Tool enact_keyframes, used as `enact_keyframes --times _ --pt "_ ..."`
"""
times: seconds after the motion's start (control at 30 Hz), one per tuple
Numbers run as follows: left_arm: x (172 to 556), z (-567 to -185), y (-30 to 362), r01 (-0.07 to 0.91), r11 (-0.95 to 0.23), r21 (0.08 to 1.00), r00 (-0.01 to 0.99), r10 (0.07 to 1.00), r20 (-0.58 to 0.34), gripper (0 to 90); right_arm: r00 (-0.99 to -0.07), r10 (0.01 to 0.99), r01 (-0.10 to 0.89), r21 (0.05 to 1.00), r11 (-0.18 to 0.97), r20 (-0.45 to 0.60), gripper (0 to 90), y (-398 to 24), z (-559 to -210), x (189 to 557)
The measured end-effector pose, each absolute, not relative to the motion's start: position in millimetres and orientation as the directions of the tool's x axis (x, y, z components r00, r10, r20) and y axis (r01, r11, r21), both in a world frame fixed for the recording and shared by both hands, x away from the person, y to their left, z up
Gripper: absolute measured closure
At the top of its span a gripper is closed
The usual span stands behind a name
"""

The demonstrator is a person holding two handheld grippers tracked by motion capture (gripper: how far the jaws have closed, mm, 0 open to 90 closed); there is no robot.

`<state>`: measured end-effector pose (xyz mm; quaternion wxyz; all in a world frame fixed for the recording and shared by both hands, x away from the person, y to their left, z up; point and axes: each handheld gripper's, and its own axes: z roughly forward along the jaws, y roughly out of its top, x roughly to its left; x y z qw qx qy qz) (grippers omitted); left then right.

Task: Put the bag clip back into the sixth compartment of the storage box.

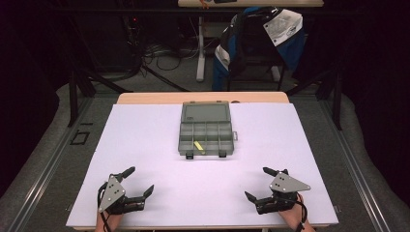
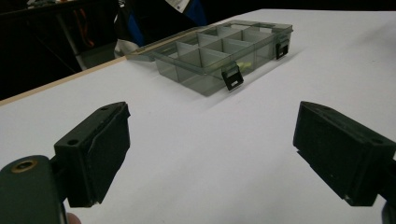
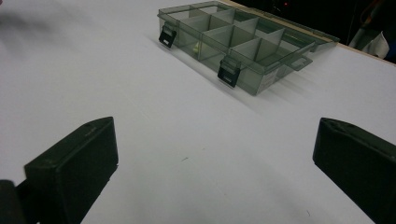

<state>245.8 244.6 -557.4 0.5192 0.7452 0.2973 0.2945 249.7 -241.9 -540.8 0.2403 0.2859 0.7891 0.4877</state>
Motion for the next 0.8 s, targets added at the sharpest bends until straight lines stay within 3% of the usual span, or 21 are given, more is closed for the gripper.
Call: enact_keyframes --times 0.8 --pt "245.1 -558.0 244.2 0.141 -0.293 0.946 0.654 0.745 0.133 11.0 -0.695 0.714 0.235 0.912 0.335 -0.083 0.0 -252.9 -551.9 242.0"
